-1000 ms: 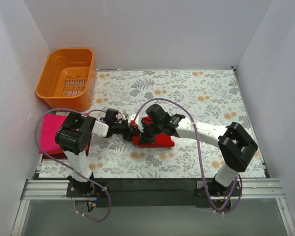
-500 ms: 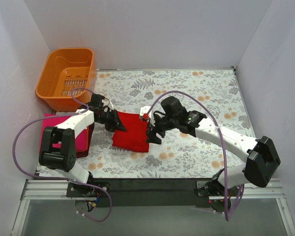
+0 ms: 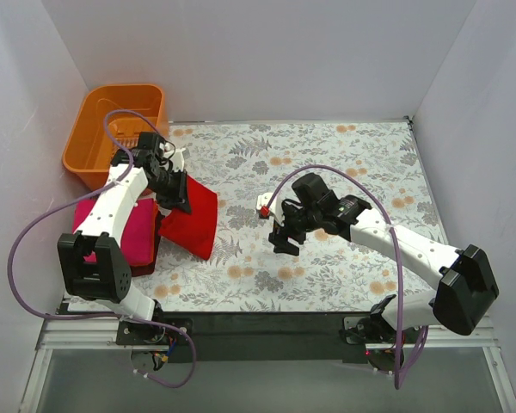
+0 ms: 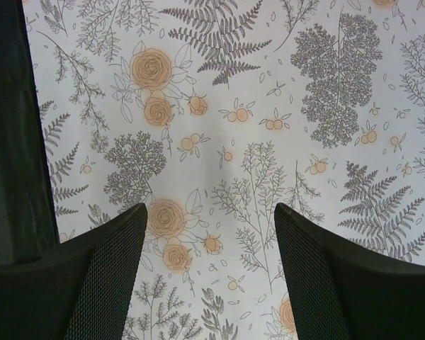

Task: Fold and stack the t-shirts
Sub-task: Neatly place the folded tshirt to the corner

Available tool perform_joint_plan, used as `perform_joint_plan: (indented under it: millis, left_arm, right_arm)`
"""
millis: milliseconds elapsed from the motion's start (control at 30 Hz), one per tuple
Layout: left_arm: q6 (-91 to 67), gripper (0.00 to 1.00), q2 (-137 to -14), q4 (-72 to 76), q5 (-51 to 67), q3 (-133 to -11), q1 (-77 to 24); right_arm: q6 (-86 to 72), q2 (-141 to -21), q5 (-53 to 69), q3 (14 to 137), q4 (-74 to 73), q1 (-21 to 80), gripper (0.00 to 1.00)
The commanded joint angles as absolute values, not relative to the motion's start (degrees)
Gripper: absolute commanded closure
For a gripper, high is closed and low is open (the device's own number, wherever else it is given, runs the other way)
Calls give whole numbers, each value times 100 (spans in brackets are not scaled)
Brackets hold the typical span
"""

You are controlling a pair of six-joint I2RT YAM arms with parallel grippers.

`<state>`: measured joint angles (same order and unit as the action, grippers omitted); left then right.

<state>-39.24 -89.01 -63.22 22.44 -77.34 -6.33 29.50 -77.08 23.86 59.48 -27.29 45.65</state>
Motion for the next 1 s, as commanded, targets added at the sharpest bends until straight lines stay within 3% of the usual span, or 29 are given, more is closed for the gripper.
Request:
perform_joint_plan:
  millis: [0,200,967]
  left_arm:
    - [-3340,100,-8630,-7240,1723,-8208,-536]
    - [-2752,100,-8517,-7980,1784,-8543,-308]
    - [-1495,100,-7541,-8016,1055,-8824,465]
  right_arm:
    - [3067,-7532,2276,5941,-2795,4570,21]
    - [3067,-7532,2215,5906,-2795,4579,21]
    - [3059,-7488,2092,5775,-2804,4570,22]
